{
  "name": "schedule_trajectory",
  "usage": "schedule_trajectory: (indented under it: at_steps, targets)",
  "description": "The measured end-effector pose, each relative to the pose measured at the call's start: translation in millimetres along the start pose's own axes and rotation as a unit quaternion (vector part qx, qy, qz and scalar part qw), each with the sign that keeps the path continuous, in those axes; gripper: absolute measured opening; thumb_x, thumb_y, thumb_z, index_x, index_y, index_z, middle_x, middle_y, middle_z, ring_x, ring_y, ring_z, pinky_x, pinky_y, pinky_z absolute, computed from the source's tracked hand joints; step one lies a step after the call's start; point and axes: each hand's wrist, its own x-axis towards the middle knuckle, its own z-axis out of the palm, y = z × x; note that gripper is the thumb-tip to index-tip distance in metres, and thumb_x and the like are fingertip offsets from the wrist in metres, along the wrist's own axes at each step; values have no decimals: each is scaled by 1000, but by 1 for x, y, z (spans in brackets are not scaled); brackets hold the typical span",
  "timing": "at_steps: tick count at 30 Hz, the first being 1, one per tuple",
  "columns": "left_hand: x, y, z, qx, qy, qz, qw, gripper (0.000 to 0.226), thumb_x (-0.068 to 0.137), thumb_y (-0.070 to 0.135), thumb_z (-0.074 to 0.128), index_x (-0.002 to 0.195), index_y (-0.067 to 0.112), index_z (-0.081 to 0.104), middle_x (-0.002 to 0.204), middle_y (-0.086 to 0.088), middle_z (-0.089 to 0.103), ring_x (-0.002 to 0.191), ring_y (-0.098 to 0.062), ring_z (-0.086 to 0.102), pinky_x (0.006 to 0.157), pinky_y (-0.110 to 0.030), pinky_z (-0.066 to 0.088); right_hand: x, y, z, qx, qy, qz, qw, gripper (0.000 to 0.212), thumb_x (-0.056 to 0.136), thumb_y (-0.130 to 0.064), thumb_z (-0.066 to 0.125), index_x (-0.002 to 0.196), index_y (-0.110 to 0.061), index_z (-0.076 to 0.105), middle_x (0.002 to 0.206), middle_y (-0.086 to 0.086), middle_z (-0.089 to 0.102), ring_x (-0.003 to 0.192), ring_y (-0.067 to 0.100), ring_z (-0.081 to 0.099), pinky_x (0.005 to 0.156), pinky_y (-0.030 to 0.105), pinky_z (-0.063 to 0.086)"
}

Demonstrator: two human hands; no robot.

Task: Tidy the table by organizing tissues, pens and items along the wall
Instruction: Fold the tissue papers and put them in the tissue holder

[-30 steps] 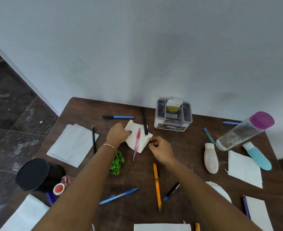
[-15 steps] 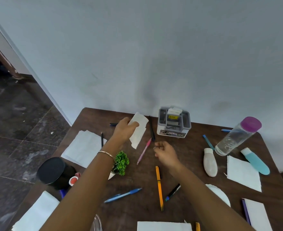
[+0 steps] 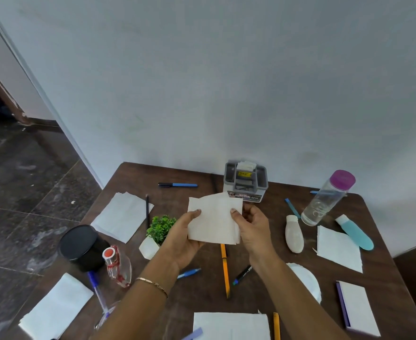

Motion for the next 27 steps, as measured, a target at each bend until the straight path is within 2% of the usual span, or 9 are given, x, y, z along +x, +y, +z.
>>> schedule_trajectory:
  at_steps: [5,9,15,18,21,23,27]
  targets:
    - [-4,-12,-9,-55,-26,-21,998,30,91,20,58,119,11,56,124,-18,63,115,-36,60,84,-44,56,-5,0,0,-107,6,-58,993,21,87,-27,68,105,-18,60,102,-4,66,92,9,65,74,26,56]
    - [-8,-15,-14,-88,-36,-32,995,25,93,21,56,116,11,56,124,-19,62,117,-39,58,80,-47,58,-4,4,-1,-219,11,-83,972,29,89,-37,63,113,-20,60,109,-7,63,96,9,62,81,31,57]
    - [-10,-15,-20,-78,-60,-21,995,27,96,28,49,117,14,56,123,-18,63,118,-38,57,95,-50,48,-5,-3,-2,-279,27,-122,952,35,91,-37,60,118,-17,66,117,-5,58,100,8,58,85,28,53]
    - [-8,-17,-22,-59,-71,-13,996,32,97,37,45,118,16,57,123,-17,63,119,-39,56,100,-53,44,-12,-12,0,-243,-21,-110,964,28,93,-37,58,113,-20,68,110,-6,65,95,9,61,81,27,53]
    - [-4,-19,-24,-40,-84,-16,996,44,94,46,44,123,16,58,125,-18,63,120,-40,55,104,-55,39,-19,-27,5,-132,-124,-44,982,13,96,-33,53,99,-30,65,104,-8,65,95,12,62,77,24,51]
    - [-4,-20,-24,-49,-108,-28,993,51,91,50,45,127,16,57,128,-18,61,122,-41,53,106,-57,37,-20,-33,9,-86,-154,-14,984,12,97,-29,52,98,-30,64,107,-6,64,102,14,60,82,27,51]
    - [-5,-18,-23,-66,-131,-35,989,56,87,52,50,125,13,63,131,-19,59,121,-39,55,104,-52,41,-13,-39,9,29,-156,82,984,15,98,-23,50,101,-22,65,108,1,68,108,22,61,97,44,49]
